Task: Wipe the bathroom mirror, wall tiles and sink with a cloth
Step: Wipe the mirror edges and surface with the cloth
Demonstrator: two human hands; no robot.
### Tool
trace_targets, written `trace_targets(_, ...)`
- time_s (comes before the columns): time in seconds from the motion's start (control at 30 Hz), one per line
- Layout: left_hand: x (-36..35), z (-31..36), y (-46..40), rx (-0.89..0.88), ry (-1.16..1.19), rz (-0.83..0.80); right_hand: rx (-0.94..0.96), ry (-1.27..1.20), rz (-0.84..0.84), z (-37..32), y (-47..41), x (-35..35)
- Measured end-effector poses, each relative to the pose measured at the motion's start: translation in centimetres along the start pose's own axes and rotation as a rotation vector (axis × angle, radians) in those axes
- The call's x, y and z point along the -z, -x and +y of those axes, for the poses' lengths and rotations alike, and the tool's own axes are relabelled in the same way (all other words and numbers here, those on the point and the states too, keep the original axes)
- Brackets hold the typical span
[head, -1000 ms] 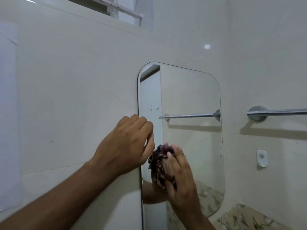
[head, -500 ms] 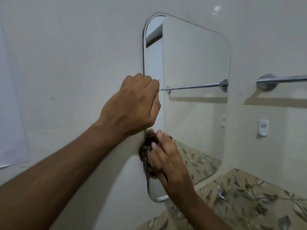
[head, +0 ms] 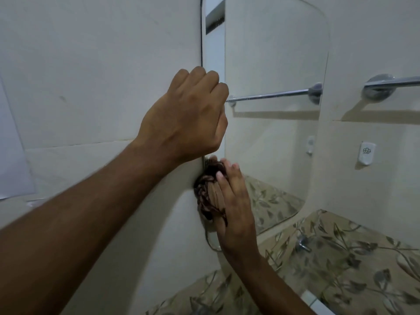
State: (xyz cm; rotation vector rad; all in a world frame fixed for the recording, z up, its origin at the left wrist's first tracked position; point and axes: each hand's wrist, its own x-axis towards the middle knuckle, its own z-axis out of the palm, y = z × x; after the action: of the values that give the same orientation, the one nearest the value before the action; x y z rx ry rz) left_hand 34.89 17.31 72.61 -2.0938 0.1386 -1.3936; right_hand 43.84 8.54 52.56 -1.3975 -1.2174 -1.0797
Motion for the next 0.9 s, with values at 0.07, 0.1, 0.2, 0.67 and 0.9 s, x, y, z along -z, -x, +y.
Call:
trace_targets(0.07,-0.1,0.1,0.1,-0.031,-0.061,-0.029,0.006,0.02,-0.036,0.4,2.8,0.1)
trace_targets(0.1,-0.1,0.2,0.1,-0.042,-0.085,-0.036,0.009,0.039,-0.047,0.7,4.5,0.3)
trace_targets(0.2,-0.1,0.2,0.0,-0.046,-0.117,-0.036,-0.017,0.063,-0.046,0.7,7.6,0.4)
trace_targets(0.67,-0.2,0.1,-0.1,-0.014,-0.074,-0.045,-0.189,0.05,0.035,0.2,9.4,-0.8)
trace_targets(0.9,0.1,0.3,-0.3,-0.036,-0.098,-0.065,-0.332,0.004,0.122,0.2,6.7,-0.8)
